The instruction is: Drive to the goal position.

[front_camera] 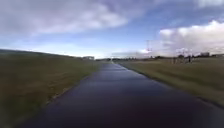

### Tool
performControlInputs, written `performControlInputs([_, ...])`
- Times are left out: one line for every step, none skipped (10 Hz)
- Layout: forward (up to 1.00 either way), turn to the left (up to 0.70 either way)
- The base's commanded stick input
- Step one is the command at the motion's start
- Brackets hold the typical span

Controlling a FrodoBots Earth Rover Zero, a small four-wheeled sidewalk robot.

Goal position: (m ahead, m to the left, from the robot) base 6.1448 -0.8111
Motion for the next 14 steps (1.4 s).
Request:
performControlInputs([0.00,0.00])
performControlInputs([0.00,0.00])
performControlInputs([0.00,0.00])
performControlInputs([0.00,0.00])
performControlInputs([0.00,0.00])
performControlInputs([0.74,0.00])
performControlInputs([1.00,0.00])
performControlInputs([1.00,0.00])
performControlInputs([1.00,0.00])
performControlInputs([1.00,0.00])
performControlInputs([1.00,0.00])
performControlInputs([1.00,0.00])
performControlInputs([1.00,0.00])
performControlInputs([1.00,0.00])
